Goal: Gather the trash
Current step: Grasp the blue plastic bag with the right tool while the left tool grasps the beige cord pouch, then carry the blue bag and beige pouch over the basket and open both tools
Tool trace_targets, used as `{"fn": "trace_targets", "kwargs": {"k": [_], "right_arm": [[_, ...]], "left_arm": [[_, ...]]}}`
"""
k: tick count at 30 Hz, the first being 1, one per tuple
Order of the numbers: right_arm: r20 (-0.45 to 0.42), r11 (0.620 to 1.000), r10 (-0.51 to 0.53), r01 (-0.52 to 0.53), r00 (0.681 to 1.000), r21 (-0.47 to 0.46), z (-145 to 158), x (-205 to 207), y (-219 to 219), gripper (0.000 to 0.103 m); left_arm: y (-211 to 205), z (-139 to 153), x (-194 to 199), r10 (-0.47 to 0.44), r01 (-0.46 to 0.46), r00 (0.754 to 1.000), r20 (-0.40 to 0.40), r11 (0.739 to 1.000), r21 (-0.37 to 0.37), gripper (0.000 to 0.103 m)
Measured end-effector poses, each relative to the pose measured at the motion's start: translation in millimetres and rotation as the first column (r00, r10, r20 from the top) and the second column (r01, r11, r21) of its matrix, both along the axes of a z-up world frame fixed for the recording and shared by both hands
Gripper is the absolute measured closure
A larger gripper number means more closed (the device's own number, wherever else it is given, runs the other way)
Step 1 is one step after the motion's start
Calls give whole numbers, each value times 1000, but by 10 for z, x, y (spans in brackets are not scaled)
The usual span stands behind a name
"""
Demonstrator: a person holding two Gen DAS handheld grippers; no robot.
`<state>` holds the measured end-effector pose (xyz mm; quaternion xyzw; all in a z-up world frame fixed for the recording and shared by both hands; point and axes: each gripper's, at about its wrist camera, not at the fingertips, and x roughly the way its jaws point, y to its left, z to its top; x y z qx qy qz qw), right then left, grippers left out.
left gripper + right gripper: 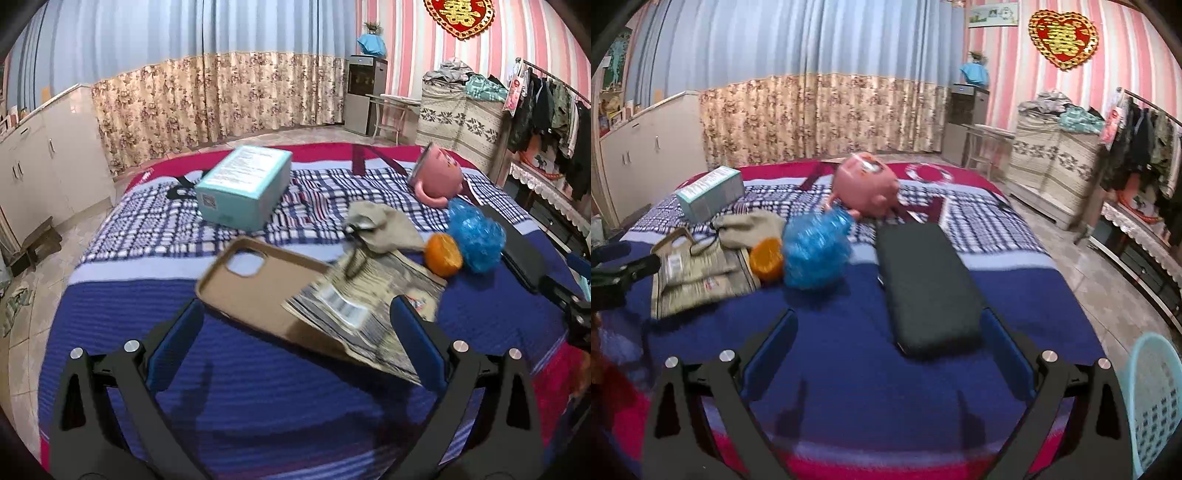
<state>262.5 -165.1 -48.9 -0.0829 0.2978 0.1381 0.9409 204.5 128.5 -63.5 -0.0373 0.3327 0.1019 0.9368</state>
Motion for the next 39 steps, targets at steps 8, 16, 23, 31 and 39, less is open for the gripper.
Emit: {"fn": "trace_targets", "kwargs": {"k": [8,16,23,31,39], "right_arm": [[-89,995,92,-88,992,51,-92,481,515,45],[-70,990,127,-122,989,71,-58,388,400,86],[-17,998,22,-21,1000,58,146,122,-315,86],[30,990,-133,131,991,44,384,-244,-1324,86],[38,941,-325,320,945,111,325,-559,-2307,86]], "left_arm": [[70,127,134,-13,13,1000,16,1000,9,6],[-116,119,619,-86,85,996,-11,996,-35,6],[-283,-65,1077,-138,132,987,-86,988,-75,31],[-443,-65,1059,-172,173,982,-81,985,9,77],[-663,482,793,-141,139,988,70,990,26,77]]}}
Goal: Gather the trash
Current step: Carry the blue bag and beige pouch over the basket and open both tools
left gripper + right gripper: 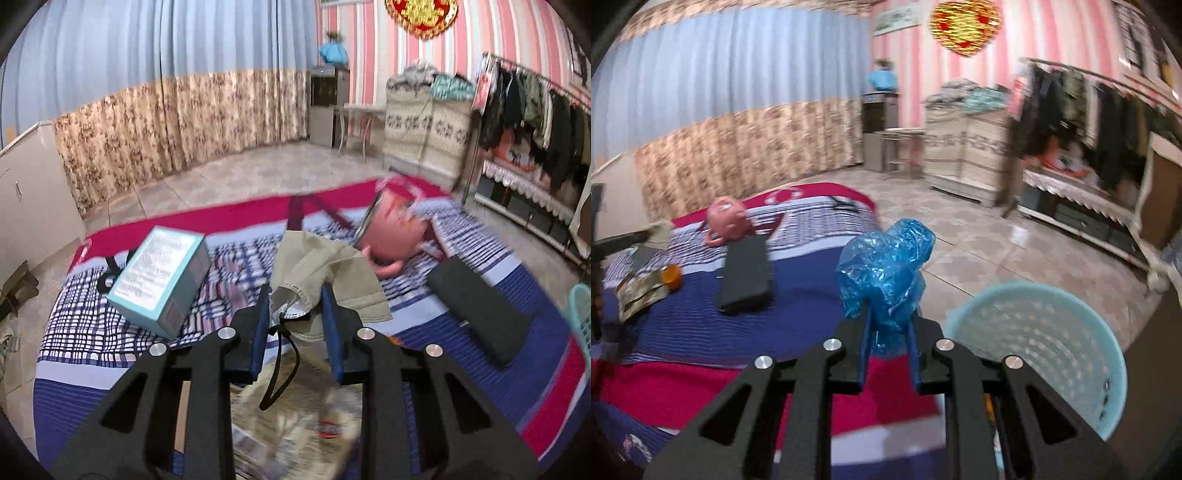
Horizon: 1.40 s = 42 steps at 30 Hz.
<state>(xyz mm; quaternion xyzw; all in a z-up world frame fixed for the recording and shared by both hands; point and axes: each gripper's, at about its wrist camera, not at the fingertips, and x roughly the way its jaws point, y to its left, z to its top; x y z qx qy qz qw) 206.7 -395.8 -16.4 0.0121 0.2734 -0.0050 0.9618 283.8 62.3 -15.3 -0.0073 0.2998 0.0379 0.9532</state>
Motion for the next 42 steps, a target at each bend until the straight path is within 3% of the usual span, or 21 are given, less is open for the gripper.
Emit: {"fn": "trace_targets", "kwargs": {"k": [3,10,23,42], "right_arm": [[-7,998,-65,65,998,21,-73,-53,-251,86],[-3,986,-158,158,987,55,-144,-166,-664,86],[-2,974,-214,214,977,76,-238,-266,-959,86],[17,940,-316,311,949,138,-245,-366,-1402,86]], "left_arm": [[-255,126,-127,-27,27,999,46,1000,4,77],[-996,138,-224,-140,142,989,47,989,-31,77],[-2443,30,-319,-359,360,932,41,932,-30,77],[-3685,-178,-387,-511,511,859,27,859,-20,76]]}}
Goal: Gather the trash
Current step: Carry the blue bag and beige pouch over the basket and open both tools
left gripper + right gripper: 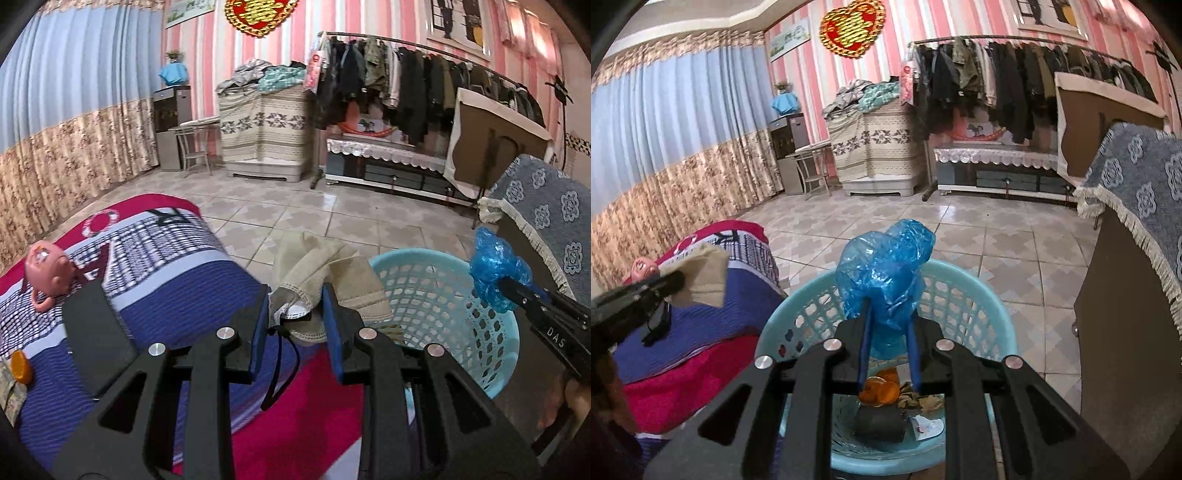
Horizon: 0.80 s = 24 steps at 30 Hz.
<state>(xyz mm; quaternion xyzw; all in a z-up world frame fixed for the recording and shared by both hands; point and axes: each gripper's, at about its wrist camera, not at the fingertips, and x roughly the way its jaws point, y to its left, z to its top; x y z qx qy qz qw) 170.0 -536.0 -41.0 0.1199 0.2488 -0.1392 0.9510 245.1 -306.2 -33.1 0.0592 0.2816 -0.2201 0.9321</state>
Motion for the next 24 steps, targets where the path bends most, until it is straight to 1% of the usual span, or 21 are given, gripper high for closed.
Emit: {"fn": "trace_targets", "kwargs": {"k": [5,8,12,15,17,18,19,22,23,24], "right_arm": [[1,999,-31,31,1000,16,-29,-23,-123,86],[-5,999,-44,44,999,30,-53,-13,-183,86],[-10,998,-51,52,999,40,-76,4,-229,86],[-18,997,-57,58,998,48,-107,8,-260,86],[-24,997,-59,60,998,54,-117,5,-272,86],[-27,997,-59,61,998,55,-126,7,-287,86],[-32,997,-57,59,998,56,-137,15,-284,86],[-38,997,-52,54,998,55,-140,30,-288,86],[-39,997,-51,53,998,55,-141,32,-287,86],[-40,997,-49,51,998,54,-143,36,-284,86]], "left_arm": [[-298,-100,9,-40,40,999,-15,999,10,75],[-497,-185,30,-76,77,997,-21,996,48,74],[-675,-285,34,-111,113,993,-34,992,64,74],[-771,-316,17,-128,130,991,-26,988,79,74],[-796,-312,9,-133,134,991,-23,988,79,61],[-813,-304,3,-131,133,991,-21,988,77,51],[-812,-299,-5,-126,127,992,-15,989,77,47],[-783,-256,-26,-111,110,994,5,991,70,31],[-766,-238,-24,-104,103,995,11,992,68,29],[-720,-214,-14,-89,87,996,19,994,67,24]]}}
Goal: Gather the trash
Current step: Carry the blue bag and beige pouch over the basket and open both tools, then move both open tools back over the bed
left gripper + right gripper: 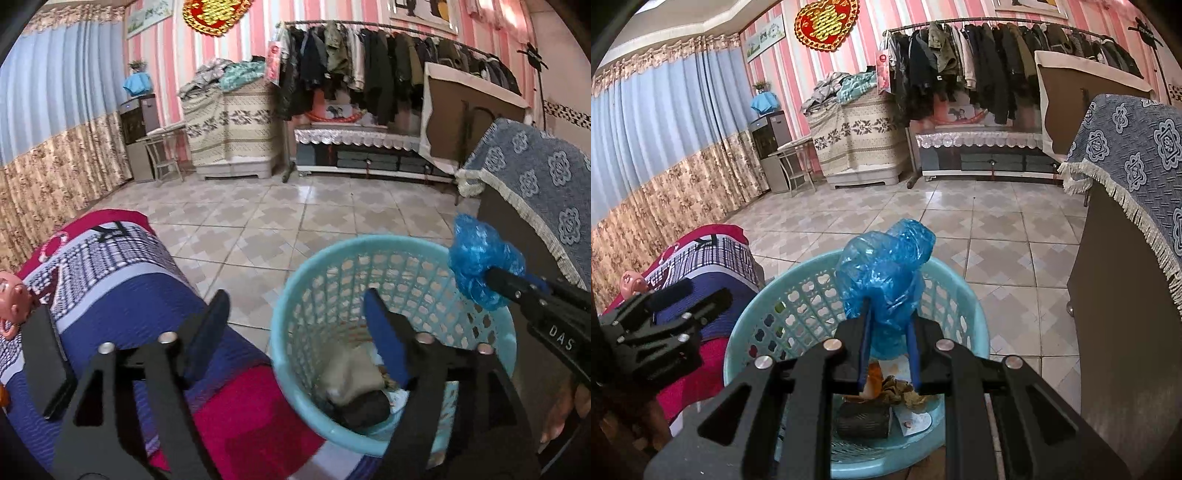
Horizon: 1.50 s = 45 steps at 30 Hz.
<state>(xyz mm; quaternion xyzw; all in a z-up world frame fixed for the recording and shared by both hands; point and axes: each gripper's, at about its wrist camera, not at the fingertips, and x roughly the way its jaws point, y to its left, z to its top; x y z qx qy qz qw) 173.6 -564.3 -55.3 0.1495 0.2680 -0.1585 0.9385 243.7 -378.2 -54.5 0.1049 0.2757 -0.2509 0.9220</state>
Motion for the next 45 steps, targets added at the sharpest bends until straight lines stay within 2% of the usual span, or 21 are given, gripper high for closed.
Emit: {"fn": "trace_targets", "kwargs": {"k": [1,3,10,13,14,15,17,19,21,26,37,45], "right_arm": [[-3,1000,3,-3,1000,-2,-3,9,11,86],[-7,1000,8,-8,1000,-6,-3,20,34,86],[-30,999,47,-47,998,-12,-43,150,169,86],[-39,998,53,-55,998,-44,-44,208,293,84],[-38,997,59,-61,998,-47,-41,222,317,78],[-36,996,62,-64,997,-54,-33,231,347,58],[-20,995,45,-47,999,-86,3,210,400,29],[8,994,40,-39,999,-106,58,170,434,27],[20,994,40,-38,999,-101,82,148,449,18],[23,991,49,-46,999,-125,116,158,534,11],[-4,979,95,-94,996,-179,136,225,856,8],[-45,963,154,-160,987,-217,110,296,1193,7]], "left_arm": [[48,24,18,16,-16,1000,5,1000,-1,19],[150,58,53,58,-58,998,18,998,-7,15],[559,151,233,185,-184,982,34,983,-24,9],[729,176,272,217,-216,976,35,976,-30,8],[775,182,279,226,-225,974,35,974,-30,8],[835,191,286,234,-233,972,34,972,-32,8],[947,205,286,249,-248,968,36,968,-35,8],[1028,217,275,258,-257,965,37,966,-36,8],[1130,227,261,270,-269,962,35,963,-37,8],[1342,265,200,294,-292,955,32,955,-48,7],[1880,270,41,339,-338,941,2,938,-71,6],[2339,204,-124,390,-390,921,-15,919,-51,6]]}}
